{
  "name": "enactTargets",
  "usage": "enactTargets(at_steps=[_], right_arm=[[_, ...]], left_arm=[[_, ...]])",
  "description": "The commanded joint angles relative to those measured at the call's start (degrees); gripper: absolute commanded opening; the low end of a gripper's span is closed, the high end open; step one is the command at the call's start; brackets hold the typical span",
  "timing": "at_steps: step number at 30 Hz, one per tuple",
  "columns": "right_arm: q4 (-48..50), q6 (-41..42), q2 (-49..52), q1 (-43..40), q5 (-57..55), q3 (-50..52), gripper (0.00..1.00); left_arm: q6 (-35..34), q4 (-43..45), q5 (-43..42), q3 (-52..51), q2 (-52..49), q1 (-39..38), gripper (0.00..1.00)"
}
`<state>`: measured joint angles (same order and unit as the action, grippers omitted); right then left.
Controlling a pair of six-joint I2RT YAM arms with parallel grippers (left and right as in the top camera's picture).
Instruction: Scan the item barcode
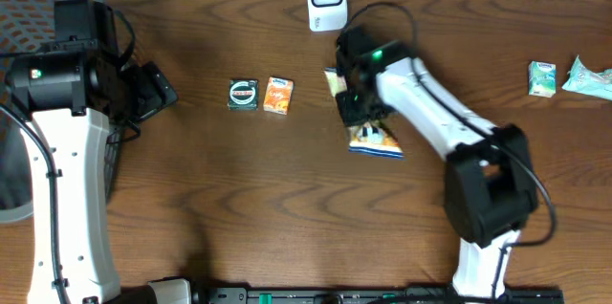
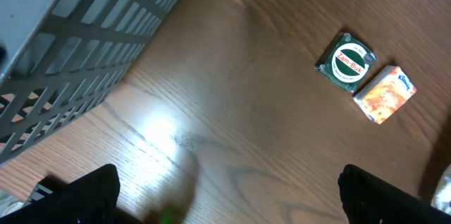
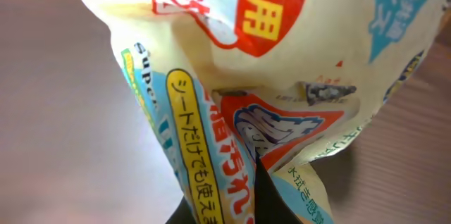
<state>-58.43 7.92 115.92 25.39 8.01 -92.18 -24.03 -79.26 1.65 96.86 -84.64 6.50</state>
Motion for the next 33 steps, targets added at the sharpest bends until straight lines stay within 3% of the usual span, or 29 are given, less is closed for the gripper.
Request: enactTargets(at_steps=[1, 5, 9, 16, 18, 21, 24, 27, 29, 33], right_arm=[[-0.94, -9.6, -5.03, -3.39, 31.93, -1.86, 0.01], [-1.46, -16.28, -4.92, -6.71, 50.73, 0.85, 0.01], [1.51, -17.22, -4.92, -9.51, 64.06, 8.28, 0.01], [16.94, -10.29, -4.9, -11.96, 66.77, 25.51, 0.01], [21.2, -6.51, -4.9, -13.55, 61.94, 28.81, 0.01], [20.85, -0.5, -4.92, -16.59, 46.03, 29.75, 0.19], [18.23, 0.2, -5.03, -19.58, 35.91, 28.39, 0.29], [12.31, 0.13, -5.03, -22.45, 30.86, 24.3, 0.37], [3.8, -3.17, -5.03, -24.15, 26.99, 18.08, 0.49], [-6.51, -5.33, -5.03, -24.55, 20.7, 10.21, 0.63]], left_arm=[[-0.28, -0.17, 0.33, -0.26, -0.39, 0.13, 0.98], [-0.28, -0.17, 0.33, -0.26, -0.39, 0.13, 0.98], [-0.28, -0.17, 0.33, -0.26, -0.39, 0.13, 0.98], [-0.28, -0.17, 0.33, -0.26, -0.39, 0.13, 0.98], [-0.28, -0.17, 0.33, -0.26, -0.39, 0.13, 0.98], [-0.28, -0.17, 0.33, -0.26, -0.39, 0.13, 0.98], [-0.28, -0.17, 0.33, -0.26, -0.39, 0.13, 0.98], [-0.28, -0.17, 0.33, -0.26, -0.39, 0.13, 0.98], [-0.28, -0.17, 0.33, -0.26, -0.39, 0.13, 0.98], [-0.28, -0.17, 0.33, -0.26, -0.39, 0.13, 0.98]])
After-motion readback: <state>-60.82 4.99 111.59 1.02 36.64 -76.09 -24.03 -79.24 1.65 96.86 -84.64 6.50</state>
